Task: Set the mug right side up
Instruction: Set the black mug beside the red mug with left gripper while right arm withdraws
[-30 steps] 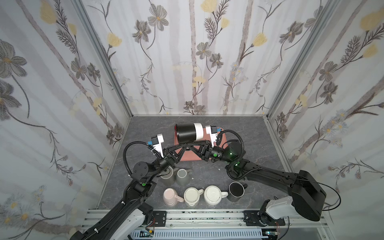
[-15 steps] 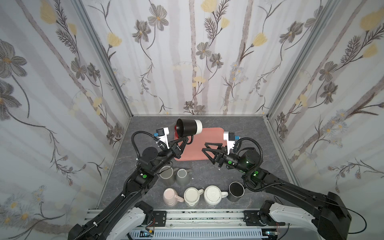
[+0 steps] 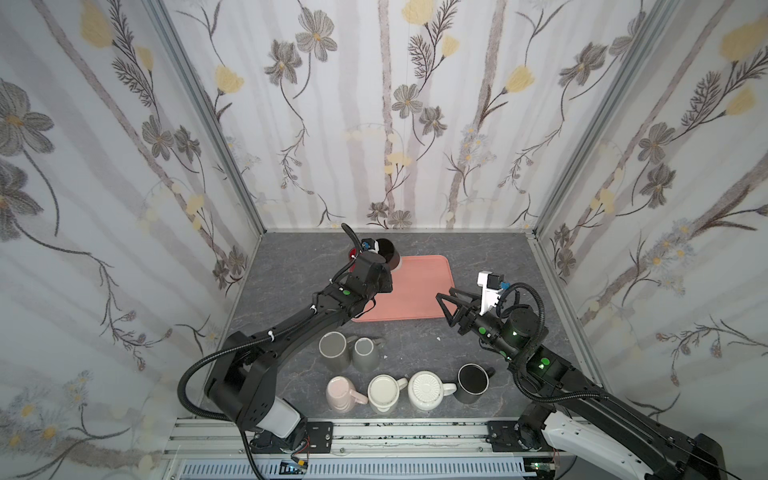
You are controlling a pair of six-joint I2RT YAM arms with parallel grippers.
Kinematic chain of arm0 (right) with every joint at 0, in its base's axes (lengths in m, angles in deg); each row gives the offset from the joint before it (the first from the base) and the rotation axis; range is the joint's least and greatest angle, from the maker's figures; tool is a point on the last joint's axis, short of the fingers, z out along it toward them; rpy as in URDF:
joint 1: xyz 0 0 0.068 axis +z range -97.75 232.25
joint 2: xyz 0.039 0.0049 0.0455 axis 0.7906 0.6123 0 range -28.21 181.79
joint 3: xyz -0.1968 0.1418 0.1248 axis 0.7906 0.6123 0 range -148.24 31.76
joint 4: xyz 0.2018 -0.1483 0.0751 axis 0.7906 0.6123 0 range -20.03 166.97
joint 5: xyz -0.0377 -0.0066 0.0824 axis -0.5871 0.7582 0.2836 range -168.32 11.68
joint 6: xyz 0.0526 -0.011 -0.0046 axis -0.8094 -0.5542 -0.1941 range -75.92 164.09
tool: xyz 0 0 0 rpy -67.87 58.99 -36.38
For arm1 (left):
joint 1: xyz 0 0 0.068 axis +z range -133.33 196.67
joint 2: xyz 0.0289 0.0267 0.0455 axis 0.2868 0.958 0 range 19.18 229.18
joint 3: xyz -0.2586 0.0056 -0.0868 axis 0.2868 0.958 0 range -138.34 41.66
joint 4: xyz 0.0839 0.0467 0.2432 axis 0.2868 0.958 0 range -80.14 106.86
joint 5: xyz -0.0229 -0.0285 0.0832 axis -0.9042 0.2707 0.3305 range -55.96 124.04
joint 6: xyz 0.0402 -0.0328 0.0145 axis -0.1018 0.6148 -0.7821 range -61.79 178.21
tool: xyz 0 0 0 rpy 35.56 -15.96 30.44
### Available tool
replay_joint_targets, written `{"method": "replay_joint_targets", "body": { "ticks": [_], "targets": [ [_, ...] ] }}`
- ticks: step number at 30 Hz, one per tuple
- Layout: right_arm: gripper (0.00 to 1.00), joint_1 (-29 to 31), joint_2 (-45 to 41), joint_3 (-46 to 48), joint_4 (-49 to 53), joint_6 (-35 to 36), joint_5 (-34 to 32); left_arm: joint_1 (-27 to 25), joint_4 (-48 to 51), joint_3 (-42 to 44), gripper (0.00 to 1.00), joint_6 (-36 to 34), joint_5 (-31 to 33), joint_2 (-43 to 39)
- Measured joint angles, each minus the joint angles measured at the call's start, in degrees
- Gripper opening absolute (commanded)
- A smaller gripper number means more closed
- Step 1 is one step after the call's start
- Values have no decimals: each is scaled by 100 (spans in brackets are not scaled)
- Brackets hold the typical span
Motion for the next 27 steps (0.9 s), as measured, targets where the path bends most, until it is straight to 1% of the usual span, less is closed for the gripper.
{"method": "replay_joint_targets", "body": {
  "ticks": [7, 14, 20, 27],
  "targets": [
    [66, -186, -472, 107, 442, 50, -173, -22, 144, -907, 0, -234, 345, 1268],
    [67, -391, -748, 184, 752, 90, -208, -35, 219, -1569, 0, -398, 658, 2157],
    [67, -527, -855, 216, 831, 90, -205, -35, 577, -2094, 0, -531, 933, 2761],
    [68, -638, -931, 247, 938, 87, -179, 50, 922, -2452, 0, -531, 1093, 3084]
  ]
}}
